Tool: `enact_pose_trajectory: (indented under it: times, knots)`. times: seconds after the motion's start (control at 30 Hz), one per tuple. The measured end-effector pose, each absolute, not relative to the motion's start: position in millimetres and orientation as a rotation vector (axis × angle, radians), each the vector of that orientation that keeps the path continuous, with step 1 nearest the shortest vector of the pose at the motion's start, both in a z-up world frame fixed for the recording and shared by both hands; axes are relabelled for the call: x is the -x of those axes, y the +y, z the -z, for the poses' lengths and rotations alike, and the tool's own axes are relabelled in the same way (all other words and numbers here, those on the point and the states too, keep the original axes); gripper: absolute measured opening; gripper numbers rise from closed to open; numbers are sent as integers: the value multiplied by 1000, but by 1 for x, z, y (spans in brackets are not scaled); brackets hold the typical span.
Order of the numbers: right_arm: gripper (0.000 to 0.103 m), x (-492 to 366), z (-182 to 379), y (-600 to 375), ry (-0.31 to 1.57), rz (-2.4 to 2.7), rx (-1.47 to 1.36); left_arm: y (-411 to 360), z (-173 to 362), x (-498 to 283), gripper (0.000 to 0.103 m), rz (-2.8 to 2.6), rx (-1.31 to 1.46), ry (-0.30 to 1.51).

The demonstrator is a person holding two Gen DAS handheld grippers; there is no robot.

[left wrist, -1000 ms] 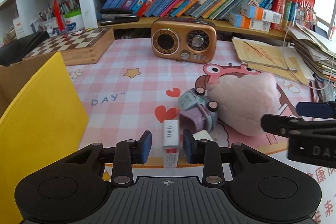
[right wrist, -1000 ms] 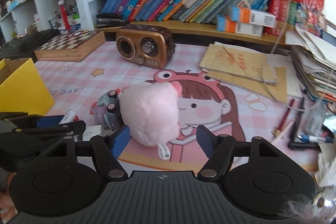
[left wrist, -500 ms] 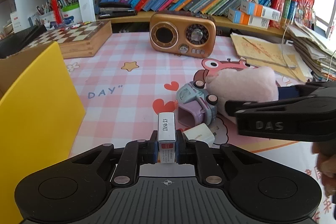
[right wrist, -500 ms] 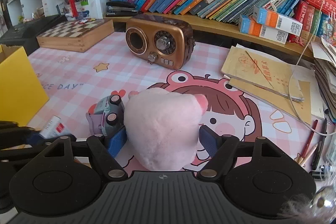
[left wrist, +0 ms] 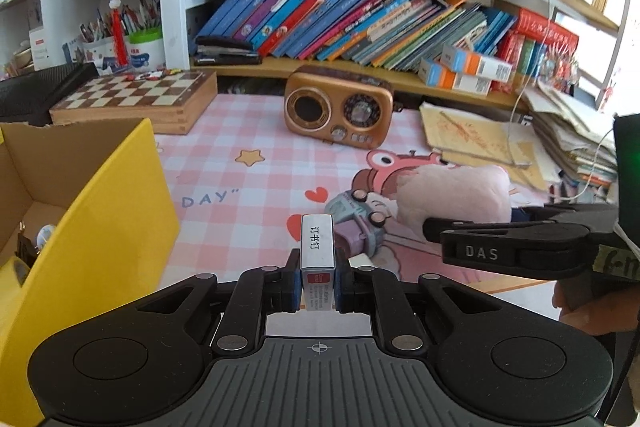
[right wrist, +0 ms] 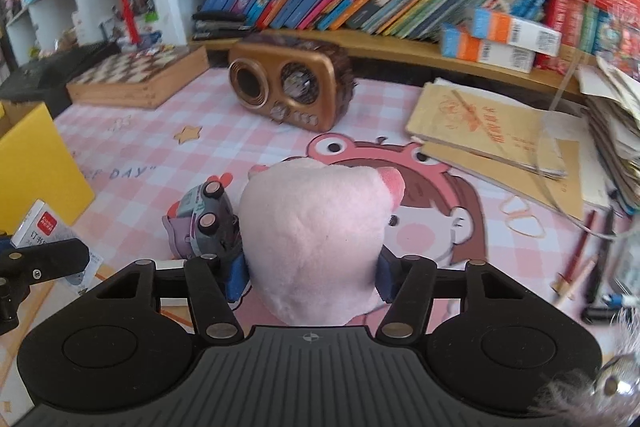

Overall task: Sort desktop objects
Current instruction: 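Carry the white box and pink plush with both grippers over the yellow box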

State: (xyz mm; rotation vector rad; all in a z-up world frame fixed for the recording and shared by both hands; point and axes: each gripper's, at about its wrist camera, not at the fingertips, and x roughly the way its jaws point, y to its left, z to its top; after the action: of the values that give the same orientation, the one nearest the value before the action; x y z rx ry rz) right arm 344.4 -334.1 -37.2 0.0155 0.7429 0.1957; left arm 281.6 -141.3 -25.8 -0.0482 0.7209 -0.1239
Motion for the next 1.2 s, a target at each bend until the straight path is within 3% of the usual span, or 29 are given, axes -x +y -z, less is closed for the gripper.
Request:
enact_pose_trajectory:
  times: [1.2]
  knots:
    - [57,-145,-24,-302,688,-106,-137,-89,-13,-147,13,249,95,637]
